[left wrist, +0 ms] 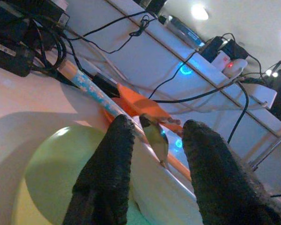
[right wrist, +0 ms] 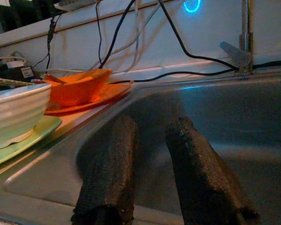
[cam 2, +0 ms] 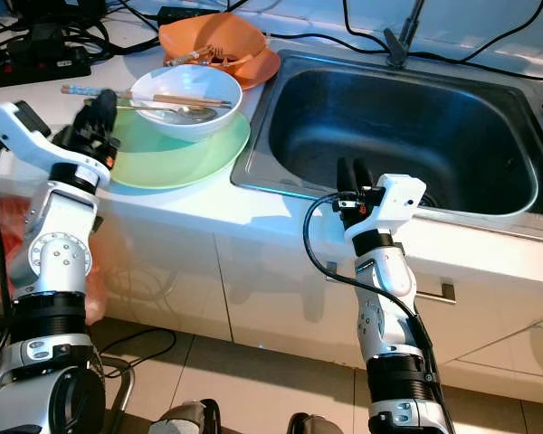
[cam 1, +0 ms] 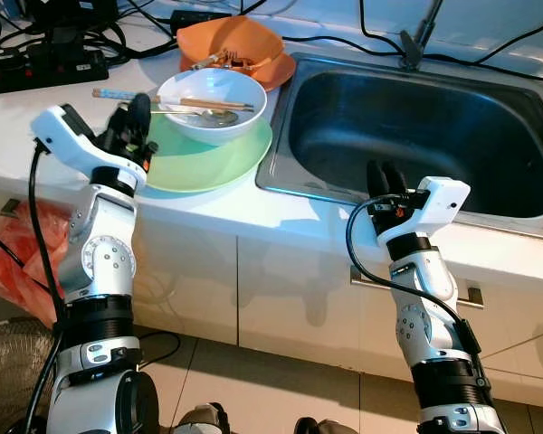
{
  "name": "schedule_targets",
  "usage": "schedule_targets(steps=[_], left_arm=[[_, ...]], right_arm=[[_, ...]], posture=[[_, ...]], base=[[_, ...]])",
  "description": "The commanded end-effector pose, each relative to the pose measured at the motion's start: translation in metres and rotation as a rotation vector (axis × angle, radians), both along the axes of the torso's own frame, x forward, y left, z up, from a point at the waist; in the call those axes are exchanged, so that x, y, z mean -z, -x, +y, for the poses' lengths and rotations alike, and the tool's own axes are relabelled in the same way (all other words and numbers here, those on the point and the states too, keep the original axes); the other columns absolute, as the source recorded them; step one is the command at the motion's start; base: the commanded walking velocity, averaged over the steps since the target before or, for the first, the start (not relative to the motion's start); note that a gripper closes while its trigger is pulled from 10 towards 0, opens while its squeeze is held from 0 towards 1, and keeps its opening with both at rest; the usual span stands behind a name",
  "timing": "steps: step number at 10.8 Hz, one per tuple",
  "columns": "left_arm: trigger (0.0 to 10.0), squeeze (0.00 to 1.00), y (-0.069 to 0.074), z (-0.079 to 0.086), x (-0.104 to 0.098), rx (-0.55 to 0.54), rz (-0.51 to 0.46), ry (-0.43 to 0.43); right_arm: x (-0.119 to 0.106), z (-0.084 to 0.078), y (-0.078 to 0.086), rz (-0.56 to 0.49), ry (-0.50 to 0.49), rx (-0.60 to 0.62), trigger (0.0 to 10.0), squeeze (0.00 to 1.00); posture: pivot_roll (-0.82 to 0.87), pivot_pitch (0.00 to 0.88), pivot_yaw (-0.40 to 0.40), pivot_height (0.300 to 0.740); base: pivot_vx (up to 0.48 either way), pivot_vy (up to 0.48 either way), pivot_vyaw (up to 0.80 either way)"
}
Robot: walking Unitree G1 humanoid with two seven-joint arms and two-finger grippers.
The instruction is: Kitchen organization
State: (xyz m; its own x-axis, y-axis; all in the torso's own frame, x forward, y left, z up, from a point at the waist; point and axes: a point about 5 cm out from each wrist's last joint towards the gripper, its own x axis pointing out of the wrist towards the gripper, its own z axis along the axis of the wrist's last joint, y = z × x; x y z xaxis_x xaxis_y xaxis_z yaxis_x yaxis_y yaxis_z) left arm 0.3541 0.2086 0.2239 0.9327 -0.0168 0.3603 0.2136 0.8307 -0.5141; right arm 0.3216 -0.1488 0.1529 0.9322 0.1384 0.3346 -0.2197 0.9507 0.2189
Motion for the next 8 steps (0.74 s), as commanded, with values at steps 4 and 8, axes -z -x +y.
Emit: schedule_targets(steps=[4,8], left_arm=[[0.0,0.00,-0.0015,-0.0025,-0.0020,0.008,-0.015,-0.019],[10.0,0.00,-0.0003,-0.0028,-0.0021,0.007,-0.019,-0.016]], right_arm=[[0.0063,-0.0017,0.0006,0.032,0.003,0.004,10.0,0.00],[0.0063,-0.0018,-0.0007,0.035,0.009,0.001,10.0,0.00]], posture=[[0.12,0.135,-0.034,0.740],[0.12,0.125,-0.039,0.740]], base=[[0.000,0.000,0.00],[0.000,0.000,0.00]])
